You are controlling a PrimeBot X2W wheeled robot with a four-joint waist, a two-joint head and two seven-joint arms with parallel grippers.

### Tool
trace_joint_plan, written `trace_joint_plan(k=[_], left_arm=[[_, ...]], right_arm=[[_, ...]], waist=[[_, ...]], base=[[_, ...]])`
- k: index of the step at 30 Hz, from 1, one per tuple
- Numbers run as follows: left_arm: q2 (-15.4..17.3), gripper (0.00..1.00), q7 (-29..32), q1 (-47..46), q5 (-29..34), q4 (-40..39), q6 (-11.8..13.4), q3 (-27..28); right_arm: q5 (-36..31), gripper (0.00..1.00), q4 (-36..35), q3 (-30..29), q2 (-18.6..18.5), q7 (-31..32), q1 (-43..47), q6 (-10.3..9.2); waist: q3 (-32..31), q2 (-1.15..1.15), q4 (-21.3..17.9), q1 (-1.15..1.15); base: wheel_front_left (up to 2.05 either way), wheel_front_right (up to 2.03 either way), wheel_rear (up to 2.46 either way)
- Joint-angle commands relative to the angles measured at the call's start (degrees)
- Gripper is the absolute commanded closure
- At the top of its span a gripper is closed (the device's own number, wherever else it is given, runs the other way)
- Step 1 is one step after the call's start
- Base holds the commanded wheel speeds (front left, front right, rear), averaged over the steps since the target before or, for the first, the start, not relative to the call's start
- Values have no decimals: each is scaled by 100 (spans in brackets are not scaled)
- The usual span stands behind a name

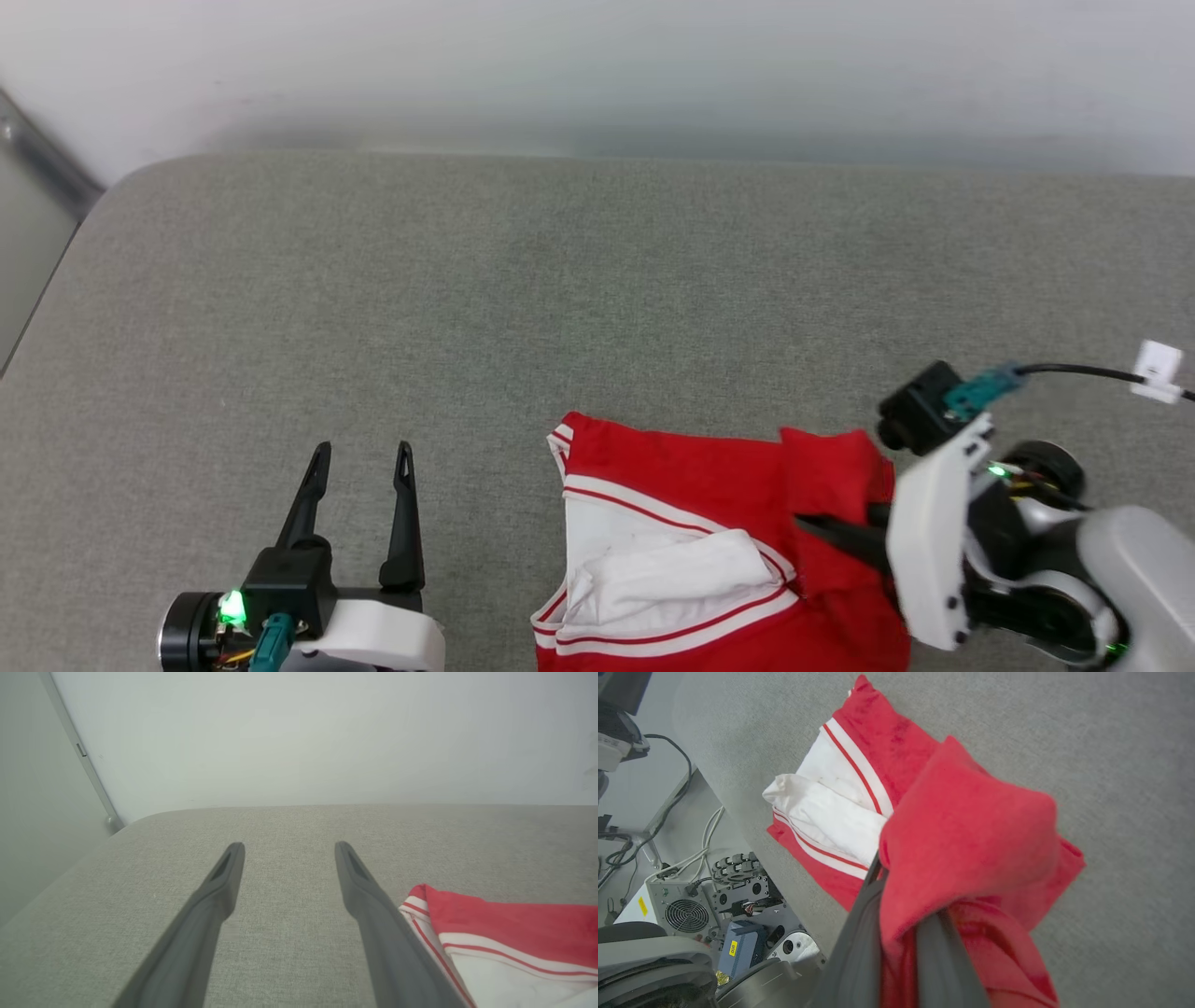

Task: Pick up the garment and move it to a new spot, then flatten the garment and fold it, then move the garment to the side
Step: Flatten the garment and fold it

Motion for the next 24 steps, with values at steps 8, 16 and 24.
trace_joint_plan(k=[8, 16, 24], left_arm=[[-38, 0, -13, -280, -43, 27, -55, 7], [-50, 0, -13, -496, -56, 70, -89, -44], [-56, 0, -13, -444, -92, 144, -37, 17]], right_arm=[[-444, 100, 851, 1204, 728, -230, -1262, -2], [-592, 100, 1947, 2060, 1109, -575, -1717, -2], [-335, 8, 2374, 2615, 1039, -1259, -1808, -2]], waist=[[392, 0, 141, 0], [630, 0, 268, 0], [556, 0, 239, 0]], base=[[0, 0, 0], [0, 0, 0], [0, 0, 0]])
